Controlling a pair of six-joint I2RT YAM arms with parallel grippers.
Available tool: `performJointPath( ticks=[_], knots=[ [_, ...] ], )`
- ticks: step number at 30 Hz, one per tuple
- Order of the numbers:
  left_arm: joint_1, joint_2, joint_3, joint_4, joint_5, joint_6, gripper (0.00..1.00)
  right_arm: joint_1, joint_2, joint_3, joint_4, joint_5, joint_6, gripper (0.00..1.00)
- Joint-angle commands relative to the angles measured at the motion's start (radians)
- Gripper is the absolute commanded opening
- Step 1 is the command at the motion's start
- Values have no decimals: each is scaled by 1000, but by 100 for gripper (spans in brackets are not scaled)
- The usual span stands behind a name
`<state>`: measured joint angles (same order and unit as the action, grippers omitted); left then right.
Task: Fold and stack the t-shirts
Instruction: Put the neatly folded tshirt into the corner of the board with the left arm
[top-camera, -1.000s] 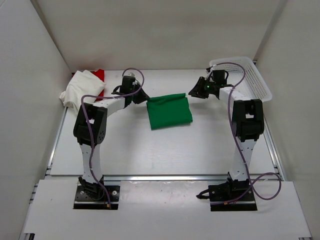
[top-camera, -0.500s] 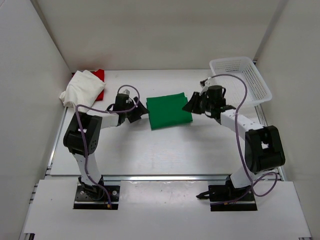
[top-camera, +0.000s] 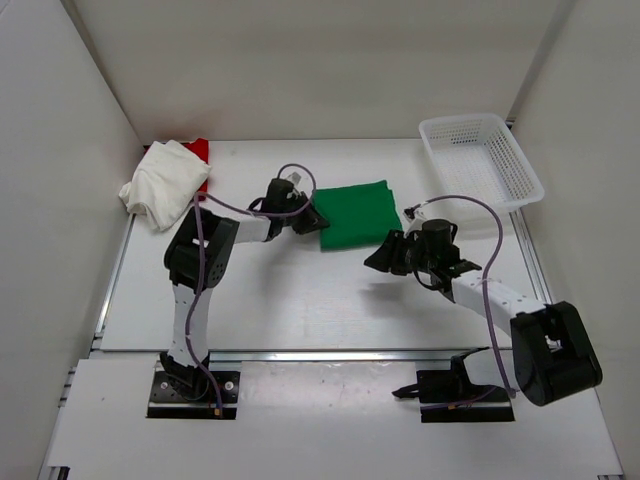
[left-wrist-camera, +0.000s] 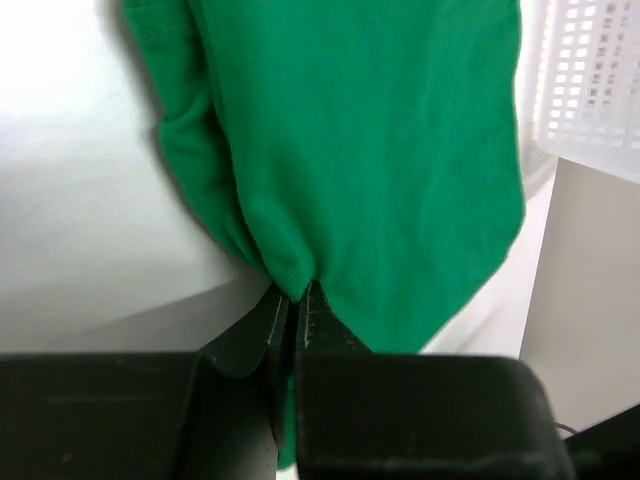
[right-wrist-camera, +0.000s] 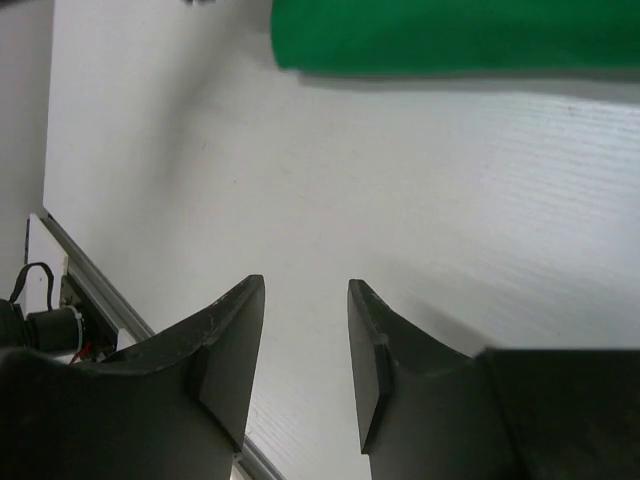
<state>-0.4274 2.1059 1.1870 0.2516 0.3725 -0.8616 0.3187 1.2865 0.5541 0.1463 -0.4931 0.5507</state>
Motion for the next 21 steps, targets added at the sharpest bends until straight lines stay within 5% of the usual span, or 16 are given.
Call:
performJointPath(
  ticks=[1,10,17,20,21],
  knots=[
    [-4,-7,207,-118,-30,39,0,-15,-85,-61,81,-24,26,38],
    [197,59,742,-422,40,84,0,-112,-191,-122,-10,-68,-12,38],
    [532,-101,636,-359,74,29,0,-98,-144,-108,-4,-107,-23,38],
    [653,-187,405,-284,43,-55,34,-55,-110,-79,-5,-118,-37,38],
    [709,-228,337,-197,48,-85,67,-44,-96,-72,4,-131,-41,39]
  ],
)
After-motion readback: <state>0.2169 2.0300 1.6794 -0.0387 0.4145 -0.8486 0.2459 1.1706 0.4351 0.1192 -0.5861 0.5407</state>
